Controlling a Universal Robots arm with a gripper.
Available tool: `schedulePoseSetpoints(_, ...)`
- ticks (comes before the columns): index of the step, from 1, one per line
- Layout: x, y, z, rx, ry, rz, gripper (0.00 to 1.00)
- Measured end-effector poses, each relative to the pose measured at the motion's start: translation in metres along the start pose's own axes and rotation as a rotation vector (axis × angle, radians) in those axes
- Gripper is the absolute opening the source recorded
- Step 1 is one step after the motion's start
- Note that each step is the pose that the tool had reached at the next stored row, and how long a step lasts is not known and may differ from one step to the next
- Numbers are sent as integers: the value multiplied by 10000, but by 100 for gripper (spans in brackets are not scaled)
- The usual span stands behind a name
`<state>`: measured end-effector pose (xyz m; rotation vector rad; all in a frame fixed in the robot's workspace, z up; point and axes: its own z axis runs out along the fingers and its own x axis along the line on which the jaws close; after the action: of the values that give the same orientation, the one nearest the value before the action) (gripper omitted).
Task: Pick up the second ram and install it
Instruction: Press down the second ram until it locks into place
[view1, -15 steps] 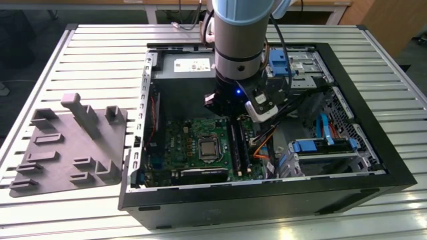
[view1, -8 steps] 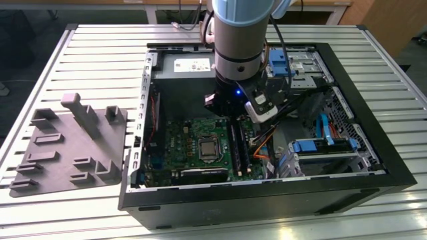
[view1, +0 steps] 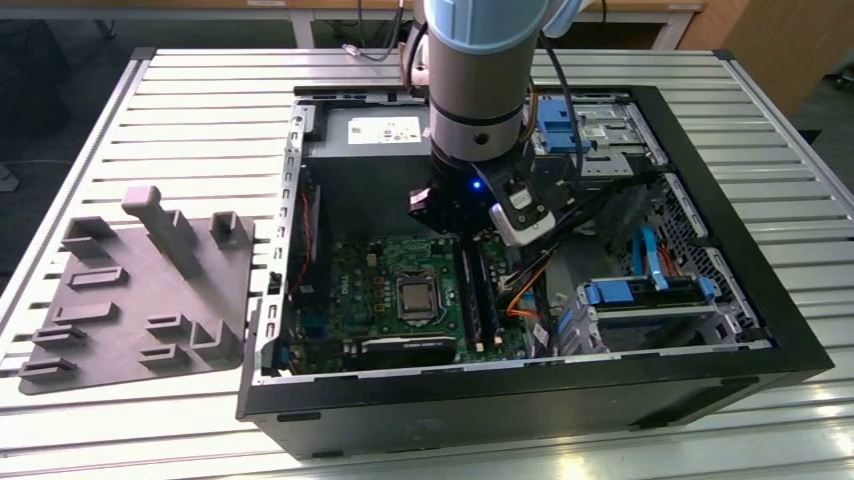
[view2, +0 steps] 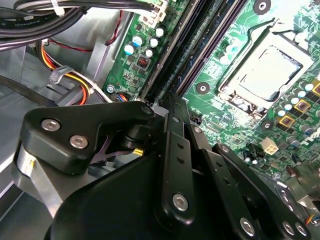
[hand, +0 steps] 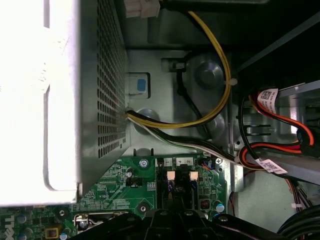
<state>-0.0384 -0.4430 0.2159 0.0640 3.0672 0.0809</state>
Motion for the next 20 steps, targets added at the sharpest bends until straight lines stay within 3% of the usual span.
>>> schedulePoseSetpoints(6, -1, 1, -6, -9, -4, 1, 11)
schedulePoseSetpoints(20, -14, 11, -190, 0, -2, 0, 11)
